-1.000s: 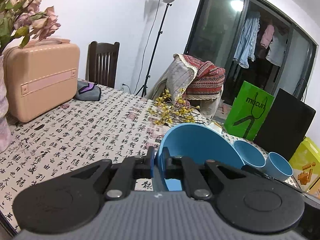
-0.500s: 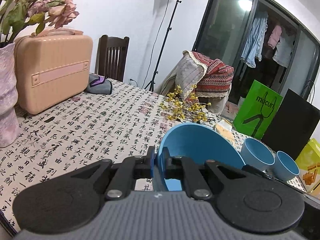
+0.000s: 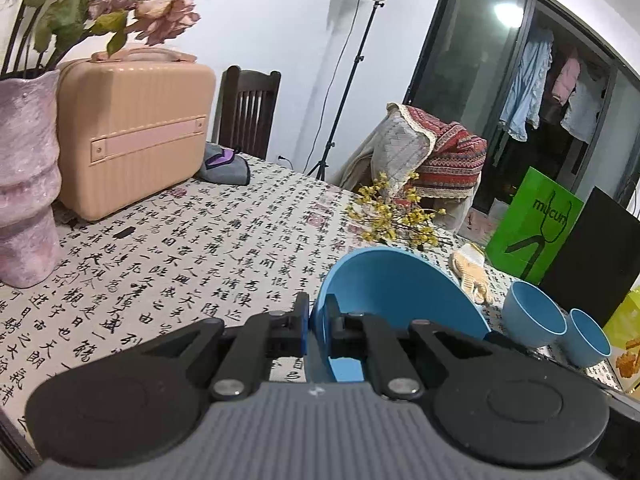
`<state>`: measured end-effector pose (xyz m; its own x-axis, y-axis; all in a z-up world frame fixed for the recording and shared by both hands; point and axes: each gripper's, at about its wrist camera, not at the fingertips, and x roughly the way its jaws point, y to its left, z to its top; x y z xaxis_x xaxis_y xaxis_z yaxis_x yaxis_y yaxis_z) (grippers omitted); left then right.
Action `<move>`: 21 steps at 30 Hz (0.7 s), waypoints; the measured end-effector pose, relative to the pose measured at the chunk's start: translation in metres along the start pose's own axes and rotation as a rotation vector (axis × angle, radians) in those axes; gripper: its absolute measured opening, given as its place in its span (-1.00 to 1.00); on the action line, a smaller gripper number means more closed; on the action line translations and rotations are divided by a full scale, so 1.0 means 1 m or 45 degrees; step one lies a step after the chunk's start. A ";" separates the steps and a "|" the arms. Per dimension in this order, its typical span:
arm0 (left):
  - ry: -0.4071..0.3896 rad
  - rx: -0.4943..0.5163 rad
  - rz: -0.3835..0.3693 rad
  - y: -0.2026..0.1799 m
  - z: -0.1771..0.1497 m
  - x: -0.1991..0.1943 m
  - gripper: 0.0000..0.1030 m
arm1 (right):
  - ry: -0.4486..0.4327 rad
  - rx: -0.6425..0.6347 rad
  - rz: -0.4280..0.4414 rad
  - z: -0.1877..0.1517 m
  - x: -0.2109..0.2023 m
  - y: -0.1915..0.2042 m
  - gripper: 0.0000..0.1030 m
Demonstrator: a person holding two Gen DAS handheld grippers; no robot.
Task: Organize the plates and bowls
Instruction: 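Carry the held blue bowls with both grippers toward the lilac vase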
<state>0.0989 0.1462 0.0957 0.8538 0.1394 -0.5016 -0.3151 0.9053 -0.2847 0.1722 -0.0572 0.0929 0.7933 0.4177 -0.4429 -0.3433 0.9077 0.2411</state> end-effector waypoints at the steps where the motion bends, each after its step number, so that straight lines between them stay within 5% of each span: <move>1: 0.001 -0.002 0.005 0.002 0.000 0.000 -0.86 | 0.003 -0.003 0.002 0.000 0.001 0.002 -0.91; 21: 0.009 -0.067 0.064 0.047 0.002 0.003 -0.86 | 0.062 -0.057 0.039 -0.013 0.025 0.044 -0.91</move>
<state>0.0872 0.1903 0.0822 0.8336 0.1810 -0.5219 -0.3787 0.8751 -0.3014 0.1702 -0.0064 0.0817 0.7570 0.4460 -0.4775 -0.3901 0.8948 0.2172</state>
